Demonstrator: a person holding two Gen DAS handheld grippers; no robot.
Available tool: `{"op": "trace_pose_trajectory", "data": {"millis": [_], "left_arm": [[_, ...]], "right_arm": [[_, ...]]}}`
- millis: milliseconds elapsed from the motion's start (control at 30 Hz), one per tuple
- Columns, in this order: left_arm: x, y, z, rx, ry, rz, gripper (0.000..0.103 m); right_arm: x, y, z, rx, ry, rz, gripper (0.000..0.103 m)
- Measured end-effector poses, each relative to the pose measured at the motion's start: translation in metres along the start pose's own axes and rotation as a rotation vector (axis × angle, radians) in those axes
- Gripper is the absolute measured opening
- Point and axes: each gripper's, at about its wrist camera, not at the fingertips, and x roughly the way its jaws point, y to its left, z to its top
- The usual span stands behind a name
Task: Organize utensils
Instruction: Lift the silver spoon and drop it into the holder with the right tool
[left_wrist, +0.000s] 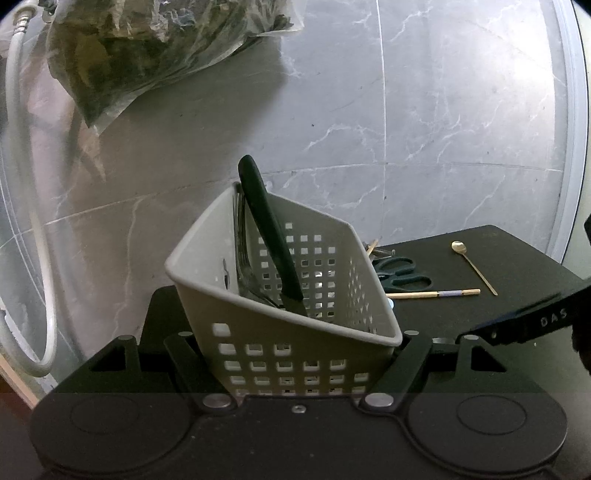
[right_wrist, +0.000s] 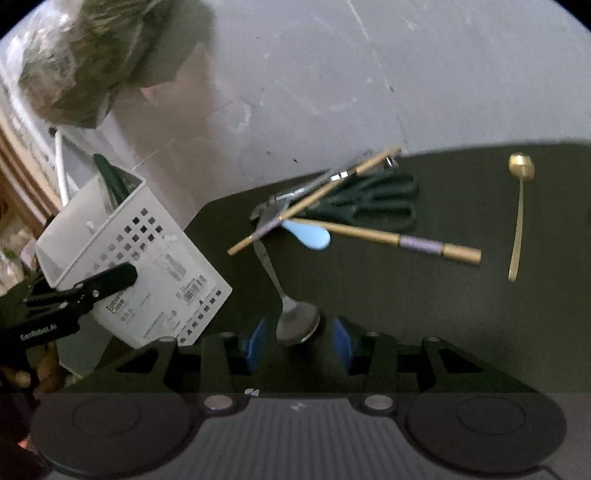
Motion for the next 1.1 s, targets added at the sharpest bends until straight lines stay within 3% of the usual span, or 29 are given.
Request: {"op": "trace_pose_trajectory", "data": {"millis": [133,233,300,400,567,833,1100], "left_arm": [[0.001,0.002,0.002,0.002,0.004,-0.006,0.077],[0.003,0.004,0.002,0.006,0.005,-0.013,0.077],[0.003,0.005,0.003,0.005,0.006,-0.016,0.077],[0.004,0.005,0.003,0.003,0.003,-0.019,0.077],[0.004,0.008,0.001,0.006,-0.004,-0.04,0.077],[0.004,0.012,-0.005,0.003,-0.028,-0.059,0.077],[0.002,0.014,-0.008,0.006,-0.032,-0.071,0.077]], "right_arm": [[0.01,-0.004,-0.005,0.112,-0.009,0.029,0.045],[0.017,-0.004,-0.008,0.189,-0.038,0.033,0.032],[0.023,-0.002,-0.008,0.234,-0.042,-0.002,0.009],[0.021,0.003,-0.009,0.227,-0.075,-0.05,0.0],[0.004,0.024,-0.001,0.093,-0.137,-0.14,0.0],[-0.023,0.073,0.024,-0.227,-0.218,-0.294,0.0],[-0.032,0.097,0.038,-0.341,-0.24,-0.359,0.0]]}}
